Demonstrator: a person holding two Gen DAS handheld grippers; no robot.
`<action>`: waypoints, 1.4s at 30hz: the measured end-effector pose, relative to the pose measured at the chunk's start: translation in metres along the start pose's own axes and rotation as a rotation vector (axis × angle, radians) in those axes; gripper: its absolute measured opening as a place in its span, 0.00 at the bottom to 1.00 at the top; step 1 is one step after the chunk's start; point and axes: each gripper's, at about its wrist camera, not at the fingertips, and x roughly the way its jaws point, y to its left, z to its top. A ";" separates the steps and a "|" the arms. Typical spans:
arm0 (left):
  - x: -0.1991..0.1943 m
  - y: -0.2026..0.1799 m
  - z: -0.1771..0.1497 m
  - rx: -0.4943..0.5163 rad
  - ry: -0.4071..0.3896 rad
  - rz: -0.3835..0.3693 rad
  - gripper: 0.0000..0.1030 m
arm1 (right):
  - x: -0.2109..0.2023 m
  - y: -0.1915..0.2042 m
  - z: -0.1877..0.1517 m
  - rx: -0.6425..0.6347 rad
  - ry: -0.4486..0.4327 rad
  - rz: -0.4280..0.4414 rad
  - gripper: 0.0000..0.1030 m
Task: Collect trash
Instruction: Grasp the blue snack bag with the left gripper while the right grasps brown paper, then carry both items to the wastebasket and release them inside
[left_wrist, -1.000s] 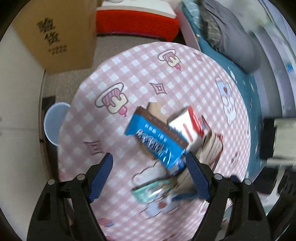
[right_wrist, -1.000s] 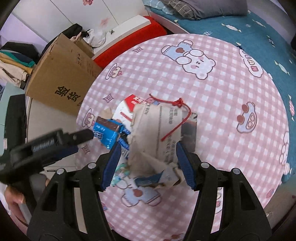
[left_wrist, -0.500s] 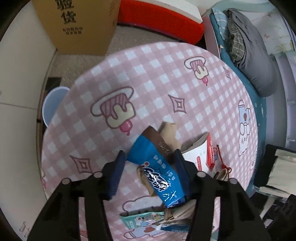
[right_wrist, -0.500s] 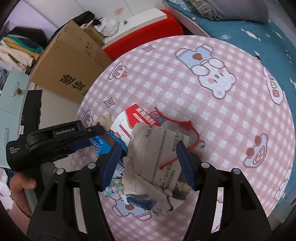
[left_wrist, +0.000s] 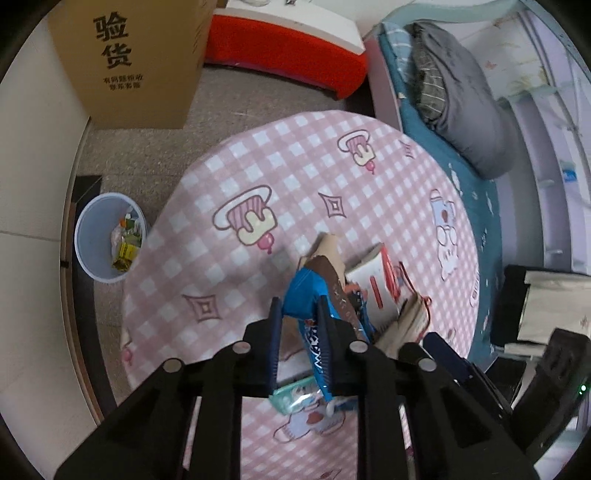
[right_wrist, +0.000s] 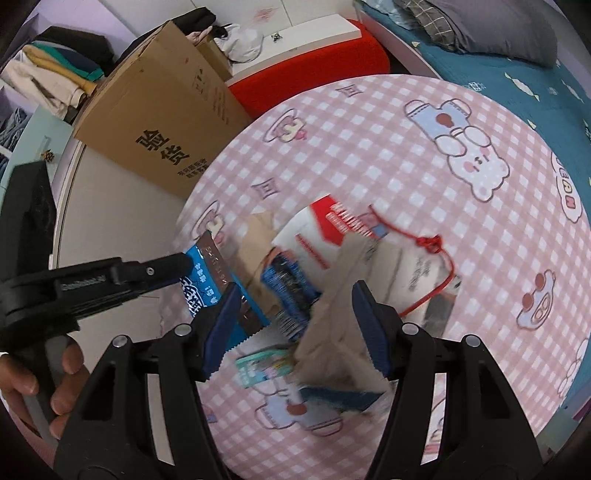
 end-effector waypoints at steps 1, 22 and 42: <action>-0.003 0.002 -0.002 0.011 0.003 -0.003 0.17 | 0.000 0.003 -0.003 0.001 0.001 -0.002 0.60; -0.060 0.081 -0.008 0.087 -0.049 0.127 0.17 | 0.083 0.088 -0.005 -0.262 0.070 -0.233 0.38; -0.102 0.135 0.000 0.061 -0.105 0.124 0.17 | 0.038 0.174 0.011 -0.188 0.007 0.081 0.03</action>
